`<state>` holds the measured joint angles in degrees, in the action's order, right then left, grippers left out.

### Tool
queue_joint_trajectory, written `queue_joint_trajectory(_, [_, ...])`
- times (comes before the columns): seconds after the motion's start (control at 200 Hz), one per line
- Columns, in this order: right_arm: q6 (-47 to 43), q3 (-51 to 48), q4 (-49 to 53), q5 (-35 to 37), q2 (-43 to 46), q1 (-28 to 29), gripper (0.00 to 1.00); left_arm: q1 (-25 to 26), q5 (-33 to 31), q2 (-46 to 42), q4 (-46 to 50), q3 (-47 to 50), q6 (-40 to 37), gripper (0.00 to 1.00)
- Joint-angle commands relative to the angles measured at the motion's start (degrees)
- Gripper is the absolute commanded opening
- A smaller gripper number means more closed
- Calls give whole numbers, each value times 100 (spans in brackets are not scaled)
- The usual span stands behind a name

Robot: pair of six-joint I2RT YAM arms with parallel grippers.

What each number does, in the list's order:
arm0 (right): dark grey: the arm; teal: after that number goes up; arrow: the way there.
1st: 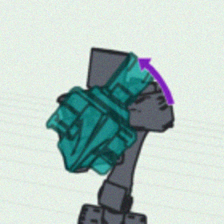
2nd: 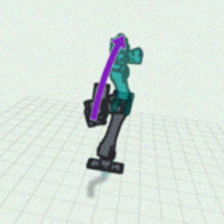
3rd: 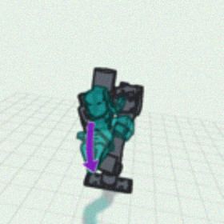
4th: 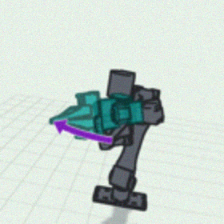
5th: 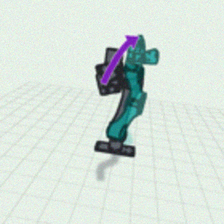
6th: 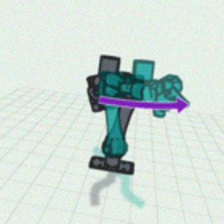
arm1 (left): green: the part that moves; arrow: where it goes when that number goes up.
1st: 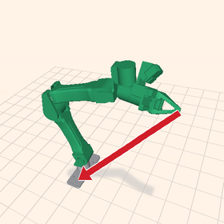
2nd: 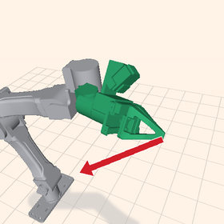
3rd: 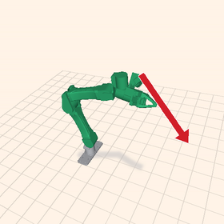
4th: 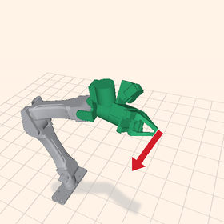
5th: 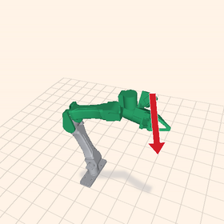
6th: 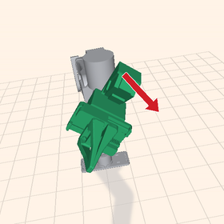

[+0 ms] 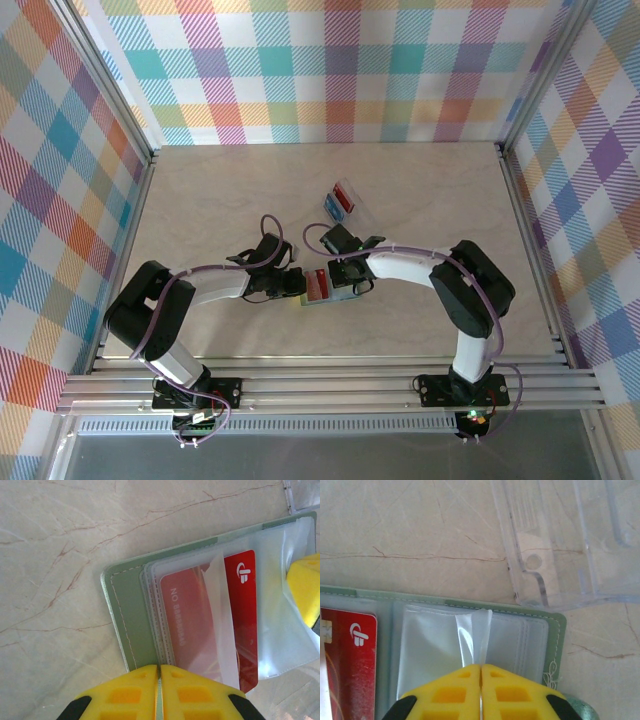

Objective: Put the credit cards into the card holder

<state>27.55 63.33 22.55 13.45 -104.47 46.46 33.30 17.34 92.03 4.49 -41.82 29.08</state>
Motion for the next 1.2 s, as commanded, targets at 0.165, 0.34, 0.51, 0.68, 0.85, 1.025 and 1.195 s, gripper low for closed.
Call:
queue_joint_trajectory(0.165, [-109,8,219,-80,285,12,0,23,-51,-46,333,-17,-58,12])
queue_joint_trajectory(0.34, [-168,180,269,-12,370,164,0,28,-55,-29,328,-24,-52,12])
queue_joint_trajectory(0.51, [-232,438,349,69,297,365,0,25,-34,-2,316,-36,-43,12])
queue_joint_trajectory(0.68, [-295,717,405,89,142,554,0,25,-29,-7,315,-38,-41,12])
queue_joint_trajectory(0.85, [-295,874,255,-342,-32,610,8,20,-45,-53,333,-26,-30,12])
queue_joint_trajectory(1.025, [-233,949,45,-810,-176,610,20,-50,-14,-211,310,58,28,12])
queue_joint_trajectory(1.195, [-219,1007,-39,-1104,-236,605,23,-148,86,-427,234,173,102,13])
